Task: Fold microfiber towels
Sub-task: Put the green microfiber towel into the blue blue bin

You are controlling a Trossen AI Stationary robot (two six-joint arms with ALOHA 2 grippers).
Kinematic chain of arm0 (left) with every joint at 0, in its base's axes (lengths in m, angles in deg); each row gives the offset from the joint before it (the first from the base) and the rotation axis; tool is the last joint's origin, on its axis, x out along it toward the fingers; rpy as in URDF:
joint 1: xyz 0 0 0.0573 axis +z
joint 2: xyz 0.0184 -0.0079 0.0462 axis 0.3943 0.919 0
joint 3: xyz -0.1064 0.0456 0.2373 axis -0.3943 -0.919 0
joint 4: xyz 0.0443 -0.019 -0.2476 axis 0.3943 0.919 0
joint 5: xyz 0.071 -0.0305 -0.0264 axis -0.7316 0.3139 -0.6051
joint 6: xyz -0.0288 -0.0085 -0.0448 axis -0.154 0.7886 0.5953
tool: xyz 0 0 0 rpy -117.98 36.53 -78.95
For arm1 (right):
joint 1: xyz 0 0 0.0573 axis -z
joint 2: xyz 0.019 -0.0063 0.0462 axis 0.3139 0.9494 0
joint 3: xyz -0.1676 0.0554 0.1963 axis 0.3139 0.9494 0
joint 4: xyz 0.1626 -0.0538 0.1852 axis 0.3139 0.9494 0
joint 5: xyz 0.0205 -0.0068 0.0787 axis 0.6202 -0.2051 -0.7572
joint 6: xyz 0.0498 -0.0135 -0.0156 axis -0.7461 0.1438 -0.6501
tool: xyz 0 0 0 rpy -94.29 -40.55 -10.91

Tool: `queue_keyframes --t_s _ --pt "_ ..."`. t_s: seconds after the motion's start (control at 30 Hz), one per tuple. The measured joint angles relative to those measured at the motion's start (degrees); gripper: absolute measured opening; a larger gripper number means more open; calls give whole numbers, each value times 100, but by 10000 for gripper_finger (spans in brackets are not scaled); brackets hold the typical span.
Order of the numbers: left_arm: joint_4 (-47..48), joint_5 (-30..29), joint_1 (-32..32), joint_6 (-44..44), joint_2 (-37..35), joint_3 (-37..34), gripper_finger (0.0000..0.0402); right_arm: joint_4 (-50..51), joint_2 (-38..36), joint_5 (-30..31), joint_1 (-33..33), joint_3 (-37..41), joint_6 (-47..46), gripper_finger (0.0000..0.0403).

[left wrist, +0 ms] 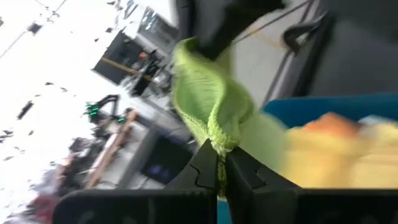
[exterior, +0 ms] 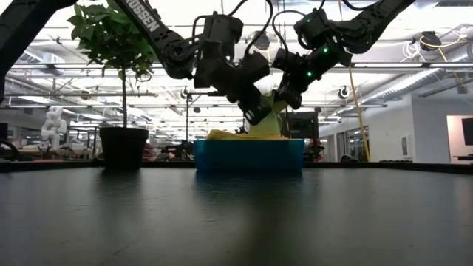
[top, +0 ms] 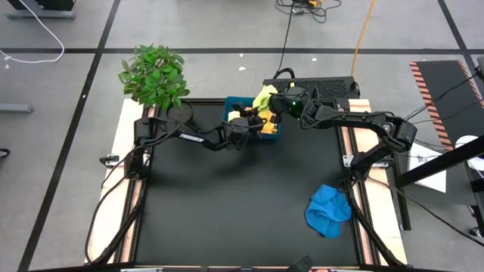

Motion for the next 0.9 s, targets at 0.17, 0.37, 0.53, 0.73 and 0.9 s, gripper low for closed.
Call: queue_keyframes --t_s 0.17,0.37,0.53,0.73,0.9 --pt "436 -214 266 -291 -386 0 6 21 0 2 0 0 0 0" --pt "1035 81 703 -169 -795 2 5 -78 0 -36 -11 -4 191 0" --pt "1446 499 962 46 -943 4 4 -218 2 -52 -7 -11 189 0" --pt "1530 567 1101 -84 -944 9 3 -199 11 -175 -6 -11 175 0" --pt "1412 538 1157 -291 -987 9 3 -215 11 -203 72 -11 221 0"
